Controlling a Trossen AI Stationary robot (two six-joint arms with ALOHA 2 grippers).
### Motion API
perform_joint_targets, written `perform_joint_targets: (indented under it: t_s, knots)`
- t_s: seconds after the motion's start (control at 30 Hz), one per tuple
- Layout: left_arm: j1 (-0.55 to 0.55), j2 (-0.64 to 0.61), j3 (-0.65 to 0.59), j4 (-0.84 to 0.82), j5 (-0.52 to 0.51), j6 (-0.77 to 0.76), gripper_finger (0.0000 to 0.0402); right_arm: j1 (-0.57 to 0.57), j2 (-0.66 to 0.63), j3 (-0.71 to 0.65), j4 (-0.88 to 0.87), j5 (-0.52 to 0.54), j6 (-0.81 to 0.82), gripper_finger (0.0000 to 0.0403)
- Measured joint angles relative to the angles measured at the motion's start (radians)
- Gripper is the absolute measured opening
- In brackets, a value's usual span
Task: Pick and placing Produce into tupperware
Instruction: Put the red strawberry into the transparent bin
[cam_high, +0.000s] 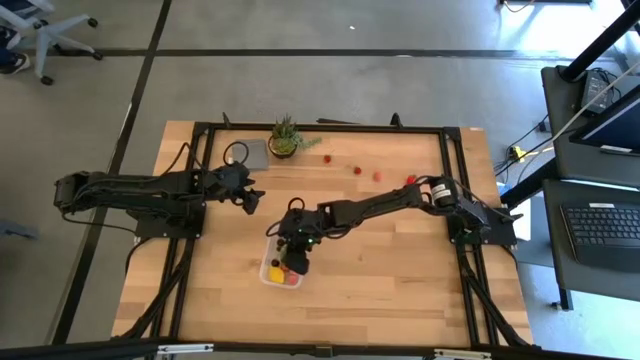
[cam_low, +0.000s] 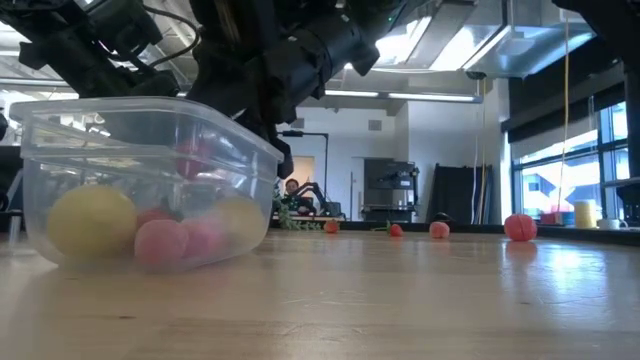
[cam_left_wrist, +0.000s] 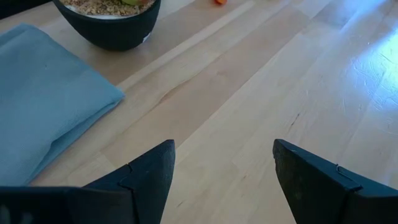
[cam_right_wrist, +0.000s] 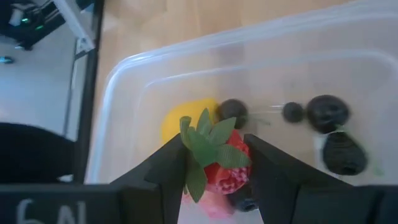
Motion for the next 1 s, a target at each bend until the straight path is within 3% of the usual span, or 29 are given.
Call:
perform_joint_targets:
  t_s: [0.23,0.53,0.73,0.87,1.0]
  knots:
    - [0.0,0.0,0.0,0.0,0.001,0.0,0.0261,-0.01,0.0,0.0,0.029,-0.055,0.024,0.0177]
    - [0.0,0.0,0.0,0.0,0.001,0.0,0.0261,-0.014,-0.001,0.007,0.033,-0.074,0.026,0.0269]
    - [0.0,0.0,0.0,0.0,0.001,0.0,0.0261,-0.059,-0.004,0.157,-0.175,-0.221,0.024,0.029]
    - [0.0,0.0,0.0,0.0,0.001,0.0,0.0261,-0.101,-0.039,0.294,-0.398,-0.196,-0.057,0.0287]
    - [0.0,0.0,0.0,0.0,0.006,0.0,0.0261,-0.126,-0.078,0.393,-0.488,-0.115,-0.154,0.0285]
